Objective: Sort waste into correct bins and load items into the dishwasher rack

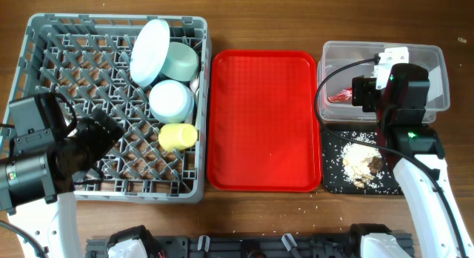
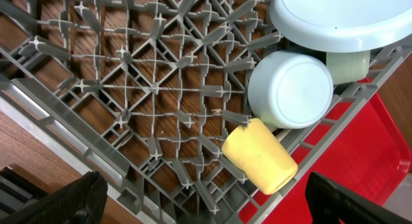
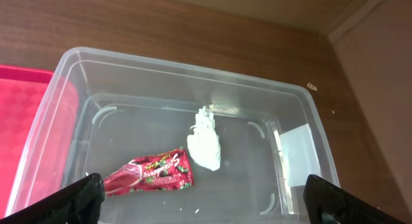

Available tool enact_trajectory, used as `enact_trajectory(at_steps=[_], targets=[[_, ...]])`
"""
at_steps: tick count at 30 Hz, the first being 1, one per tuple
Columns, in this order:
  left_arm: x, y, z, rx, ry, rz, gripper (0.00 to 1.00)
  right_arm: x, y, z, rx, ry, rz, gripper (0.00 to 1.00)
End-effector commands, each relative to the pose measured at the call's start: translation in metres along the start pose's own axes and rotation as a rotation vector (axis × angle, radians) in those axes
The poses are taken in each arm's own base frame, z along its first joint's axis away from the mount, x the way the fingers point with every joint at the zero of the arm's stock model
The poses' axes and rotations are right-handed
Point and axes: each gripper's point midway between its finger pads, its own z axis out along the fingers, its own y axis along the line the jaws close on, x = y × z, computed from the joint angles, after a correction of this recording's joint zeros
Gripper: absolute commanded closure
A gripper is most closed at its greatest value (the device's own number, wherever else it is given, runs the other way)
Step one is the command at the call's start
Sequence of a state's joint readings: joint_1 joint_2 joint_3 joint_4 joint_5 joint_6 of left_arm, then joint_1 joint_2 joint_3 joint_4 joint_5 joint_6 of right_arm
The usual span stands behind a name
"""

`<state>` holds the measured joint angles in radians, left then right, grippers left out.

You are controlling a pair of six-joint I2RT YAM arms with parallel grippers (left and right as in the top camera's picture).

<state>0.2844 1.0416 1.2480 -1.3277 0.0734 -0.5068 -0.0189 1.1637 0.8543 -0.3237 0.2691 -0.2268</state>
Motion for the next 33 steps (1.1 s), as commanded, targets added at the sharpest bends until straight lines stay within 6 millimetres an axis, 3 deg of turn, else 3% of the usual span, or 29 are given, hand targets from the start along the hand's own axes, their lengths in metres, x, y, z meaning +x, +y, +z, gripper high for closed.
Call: enact_trajectory(at_steps=[1,2,5,6,8,9,10,12,15,17,20,25,28,33], targets=[[-0.001,0.002,0.001,-0.006,-0.004,-0.003,0.0,-0.005,-0.006,-0.02,-0.004,-0.035,0.003,0.0],[-0.001,0.002,0.001,-0.006,-0.004,-0.003,0.0,-0.011,-0.011,-0.033,0.006,-0.078,0.015,0.0],[-0.001,0.002,0.001,-0.006,-0.004,-0.003,0.0,-0.037,-0.035,-0.099,0.056,-0.288,0.072,0.0],[-0.001,0.002,0.001,-0.006,-0.004,-0.003,0.0,-0.04,-0.04,-0.113,0.067,-0.329,0.081,0.0],[-0.001,0.002,0.001,-0.006,-0.004,-0.003,0.0,-0.043,-0.053,-0.157,0.095,-0.442,0.102,0.0],[-0.001,0.002,0.001,-0.006,-0.003,-0.003,0.0,-0.042,-0.062,-0.189,0.118,-0.527,0.123,0.0],[-0.001,0.002,0.001,-0.006,-0.003,-0.003,0.0,-0.041,-0.066,-0.206,0.13,-0.576,0.129,0.0],[-0.001,0.002,0.001,-0.006,-0.003,-0.002,0.0,-0.039,-0.057,-0.242,0.065,-0.719,0.127,0.0],[-0.001,0.002,0.001,-0.006,-0.004,-0.003,0.0,-0.035,-0.024,-0.264,-0.094,-0.896,0.065,0.0],[-0.001,0.002,0.001,-0.005,-0.003,-0.002,0.0,-0.034,-0.011,-0.258,-0.15,-1.006,0.11,0.0],[-0.001,0.002,0.001,-0.006,-0.003,-0.003,0.0,-0.019,0.001,-0.223,-0.233,-1.08,0.302,0.0],[-0.001,0.002,0.001,-0.006,-0.003,-0.002,0.0,0.031,0.043,-0.137,-0.36,-0.895,0.47,0.0],[-0.001,0.002,0.001,-0.006,-0.004,-0.003,0.0,0.065,0.058,-0.101,-0.358,-0.685,0.505,0.0],[-0.001,0.002,0.001,-0.006,-0.004,-0.003,0.0,0.072,0.063,-0.096,-0.361,-0.648,0.469,0.0]])
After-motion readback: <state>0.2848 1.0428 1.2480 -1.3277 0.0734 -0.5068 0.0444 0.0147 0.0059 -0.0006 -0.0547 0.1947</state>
